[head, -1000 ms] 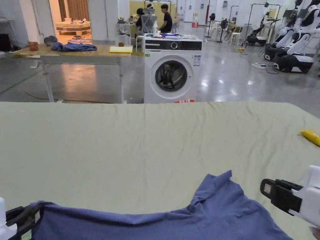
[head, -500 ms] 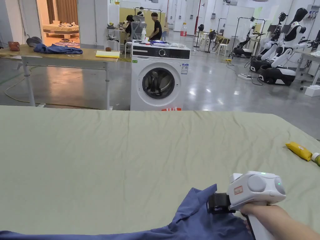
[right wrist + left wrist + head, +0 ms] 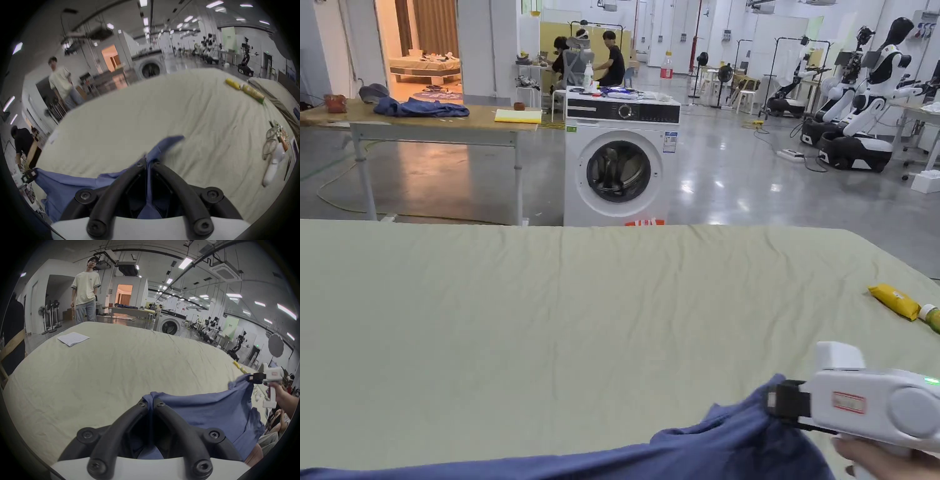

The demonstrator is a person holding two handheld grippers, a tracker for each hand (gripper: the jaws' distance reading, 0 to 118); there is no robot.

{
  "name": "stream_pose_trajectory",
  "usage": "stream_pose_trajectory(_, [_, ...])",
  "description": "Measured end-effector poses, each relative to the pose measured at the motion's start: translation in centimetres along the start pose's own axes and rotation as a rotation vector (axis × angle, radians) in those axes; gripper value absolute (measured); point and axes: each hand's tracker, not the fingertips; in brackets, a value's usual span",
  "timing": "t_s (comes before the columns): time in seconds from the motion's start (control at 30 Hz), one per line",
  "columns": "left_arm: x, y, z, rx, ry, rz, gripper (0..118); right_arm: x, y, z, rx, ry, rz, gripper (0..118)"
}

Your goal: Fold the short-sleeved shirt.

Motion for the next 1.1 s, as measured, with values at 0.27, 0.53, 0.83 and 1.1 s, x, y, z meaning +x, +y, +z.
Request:
stream_pose_trajectory(0.27, [-0.5,3.5,2.9,0.067,-0.036,0.034,0,-2.3,2.6,10.4,0.115,0.034,0.058,0])
stream_pose_trajectory(0.53, [-0.5,9.4,-0.6,0.042,-0.065,0.025,0,-4.4,7.8,7.4,0.142,-0.030,0.101,0])
stream_pose_trajectory(0.83, [-0.4,12.6,-7.3,0.018,-0.062,-0.034,0,-5.0,11.1,0.2,0.117,-0.119,0.023,0])
stream_pose_trajectory(1.1, [-2.8,6.0,-4.6,-0.026,-0.149,-0.072,0,-1.7,1.3,5.0,0.080,-0.109,0.017,0])
